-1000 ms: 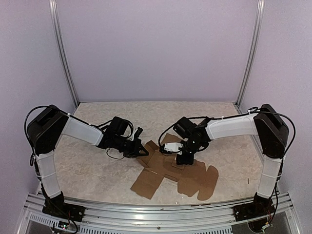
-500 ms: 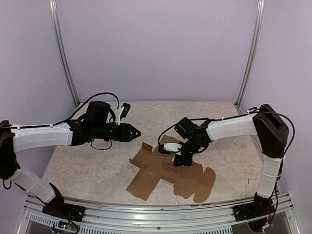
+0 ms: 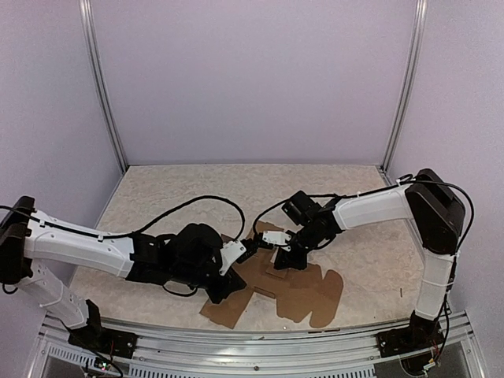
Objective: Fold the paper box
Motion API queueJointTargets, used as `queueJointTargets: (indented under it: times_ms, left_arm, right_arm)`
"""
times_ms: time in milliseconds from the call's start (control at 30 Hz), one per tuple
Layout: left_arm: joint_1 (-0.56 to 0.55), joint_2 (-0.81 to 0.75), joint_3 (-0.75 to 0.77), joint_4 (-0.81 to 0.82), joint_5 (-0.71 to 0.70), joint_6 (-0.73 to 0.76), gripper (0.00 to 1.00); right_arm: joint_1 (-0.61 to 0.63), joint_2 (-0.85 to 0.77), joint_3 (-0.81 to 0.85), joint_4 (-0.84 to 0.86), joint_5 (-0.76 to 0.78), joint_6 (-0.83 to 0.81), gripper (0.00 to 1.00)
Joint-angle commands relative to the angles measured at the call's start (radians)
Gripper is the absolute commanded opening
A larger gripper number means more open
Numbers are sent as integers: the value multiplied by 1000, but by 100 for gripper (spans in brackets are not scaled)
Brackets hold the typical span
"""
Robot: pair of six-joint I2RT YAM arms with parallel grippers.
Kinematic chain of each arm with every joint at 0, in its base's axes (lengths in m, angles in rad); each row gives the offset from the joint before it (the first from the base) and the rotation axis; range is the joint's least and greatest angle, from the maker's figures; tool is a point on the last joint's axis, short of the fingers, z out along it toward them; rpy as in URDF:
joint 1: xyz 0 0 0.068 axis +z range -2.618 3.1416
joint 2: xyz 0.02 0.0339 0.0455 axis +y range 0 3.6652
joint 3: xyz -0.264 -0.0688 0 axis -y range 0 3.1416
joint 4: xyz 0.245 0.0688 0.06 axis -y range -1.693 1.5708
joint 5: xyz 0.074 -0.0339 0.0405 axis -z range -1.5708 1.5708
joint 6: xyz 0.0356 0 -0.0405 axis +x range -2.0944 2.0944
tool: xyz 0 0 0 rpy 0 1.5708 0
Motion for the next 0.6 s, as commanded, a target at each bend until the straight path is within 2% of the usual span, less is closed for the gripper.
queueJointTargets:
  times_ms: [0, 133, 567]
  left_arm:
    - [-64, 165, 136, -67, -49, 109, 0]
    - [-70, 268, 191, -69, -77, 145, 0]
    - [-66, 387, 280, -35, -108, 240, 0]
  right_arm:
    - [9, 126, -92, -92, 127, 7, 9]
    - [10, 110, -114, -75, 178, 7, 10]
    - [10, 119, -110, -88, 150, 9, 10]
